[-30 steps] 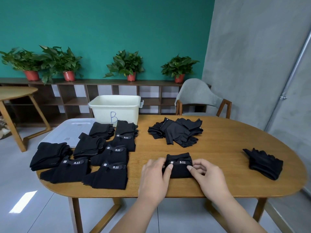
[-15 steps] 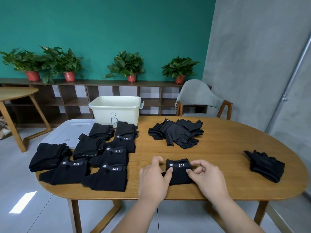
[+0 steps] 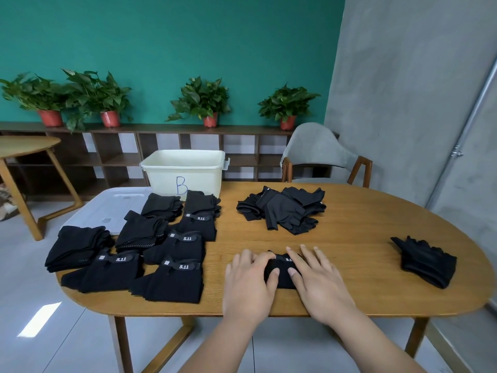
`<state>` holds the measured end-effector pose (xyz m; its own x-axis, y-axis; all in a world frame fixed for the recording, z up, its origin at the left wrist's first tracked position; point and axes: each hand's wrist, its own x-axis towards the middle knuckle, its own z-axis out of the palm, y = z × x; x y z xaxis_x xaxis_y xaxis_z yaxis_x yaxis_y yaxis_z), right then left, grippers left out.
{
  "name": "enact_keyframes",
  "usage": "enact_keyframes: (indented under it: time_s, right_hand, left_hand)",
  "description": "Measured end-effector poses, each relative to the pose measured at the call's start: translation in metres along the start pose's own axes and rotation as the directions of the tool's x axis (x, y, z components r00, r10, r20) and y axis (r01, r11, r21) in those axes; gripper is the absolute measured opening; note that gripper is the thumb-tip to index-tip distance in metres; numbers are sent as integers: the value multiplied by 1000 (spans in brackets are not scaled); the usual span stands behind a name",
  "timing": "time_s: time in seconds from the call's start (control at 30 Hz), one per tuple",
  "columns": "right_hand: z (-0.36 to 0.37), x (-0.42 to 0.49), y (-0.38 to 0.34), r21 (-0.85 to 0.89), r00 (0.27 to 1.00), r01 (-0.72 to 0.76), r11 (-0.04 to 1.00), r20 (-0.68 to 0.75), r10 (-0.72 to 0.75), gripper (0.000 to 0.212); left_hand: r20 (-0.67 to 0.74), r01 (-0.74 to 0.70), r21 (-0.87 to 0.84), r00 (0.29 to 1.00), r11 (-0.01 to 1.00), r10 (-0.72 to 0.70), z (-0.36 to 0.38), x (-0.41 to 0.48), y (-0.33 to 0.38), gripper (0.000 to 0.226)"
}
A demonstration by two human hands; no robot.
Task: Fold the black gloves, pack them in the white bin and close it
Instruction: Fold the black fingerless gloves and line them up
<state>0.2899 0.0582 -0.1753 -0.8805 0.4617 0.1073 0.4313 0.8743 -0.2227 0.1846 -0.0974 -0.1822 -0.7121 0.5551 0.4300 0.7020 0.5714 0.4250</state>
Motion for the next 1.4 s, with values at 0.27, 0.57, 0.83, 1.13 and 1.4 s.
enact_keyframes:
  time_s: [0.27, 0.57, 0.83, 1.13, 1.4]
  right_hand:
    - [-5, 2, 1, 125, 999, -16, 992, -26, 19, 56]
    - [-13, 2, 14, 672, 933, -40, 739, -240, 269, 44]
    - [-14, -1, 17, 706, 924, -91, 702, -203, 324, 43]
    - [-8, 12, 19, 652, 929, -165, 740, -150, 338, 42]
    - [-26, 73, 10, 222, 972, -83, 971, -197, 128, 56]
  left_hand:
    - [-13, -7, 17, 1000, 1000, 7, 5, 2, -3, 36]
    - [81, -313, 167, 949, 935, 304, 0, -5, 35, 63]
    - [517, -297, 281, 848, 912, 116, 12, 0, 50, 84]
    - [506, -174, 325, 862, 930, -15, -2, 45, -6, 84]
    - [437, -143, 323, 899, 936, -14, 12, 72, -18, 84]
